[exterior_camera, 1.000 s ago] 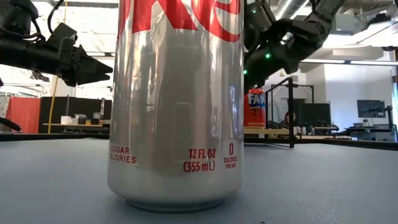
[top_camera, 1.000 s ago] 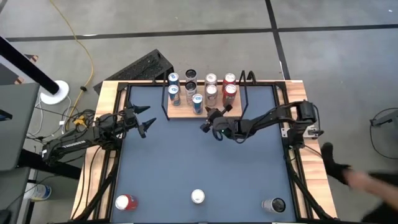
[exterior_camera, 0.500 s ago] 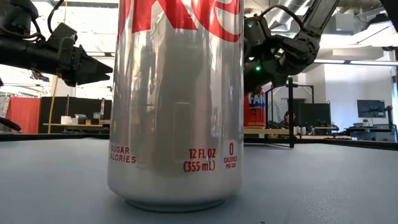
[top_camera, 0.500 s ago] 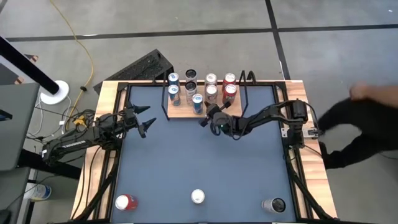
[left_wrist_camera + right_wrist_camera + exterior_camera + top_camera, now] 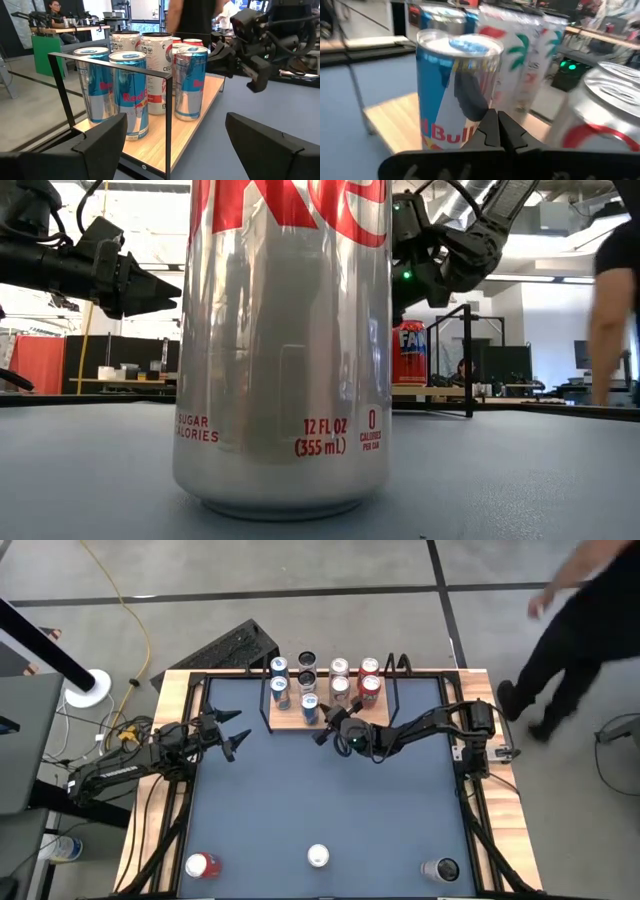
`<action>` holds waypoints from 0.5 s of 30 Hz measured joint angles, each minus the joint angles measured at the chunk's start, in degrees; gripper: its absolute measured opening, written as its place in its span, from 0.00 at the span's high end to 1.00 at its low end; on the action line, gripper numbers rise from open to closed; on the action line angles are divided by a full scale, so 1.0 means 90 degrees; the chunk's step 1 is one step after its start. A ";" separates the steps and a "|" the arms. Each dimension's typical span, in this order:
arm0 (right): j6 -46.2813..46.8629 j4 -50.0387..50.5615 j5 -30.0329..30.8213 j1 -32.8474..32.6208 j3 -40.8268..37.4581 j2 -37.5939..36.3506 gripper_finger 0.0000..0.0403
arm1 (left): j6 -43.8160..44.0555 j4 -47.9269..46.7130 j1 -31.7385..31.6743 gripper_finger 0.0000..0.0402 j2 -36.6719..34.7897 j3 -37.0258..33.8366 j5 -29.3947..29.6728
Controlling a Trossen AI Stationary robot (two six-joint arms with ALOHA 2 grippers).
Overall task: Place canned beverage on shelf
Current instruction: Put the blue soda can onto the shelf aligned with the other blue soda cans
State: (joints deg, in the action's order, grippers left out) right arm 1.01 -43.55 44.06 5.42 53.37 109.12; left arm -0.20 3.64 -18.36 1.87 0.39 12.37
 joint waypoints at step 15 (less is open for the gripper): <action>0.0603 0.1708 -0.0307 -0.0119 0.0346 -0.0391 1.00 | 0.0000 0.0000 0.0000 0.19 0.0000 0.0000 0.0000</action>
State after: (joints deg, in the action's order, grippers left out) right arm 6.44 -28.18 41.30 4.35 56.49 105.60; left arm -0.20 3.64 -18.37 1.87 0.39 12.37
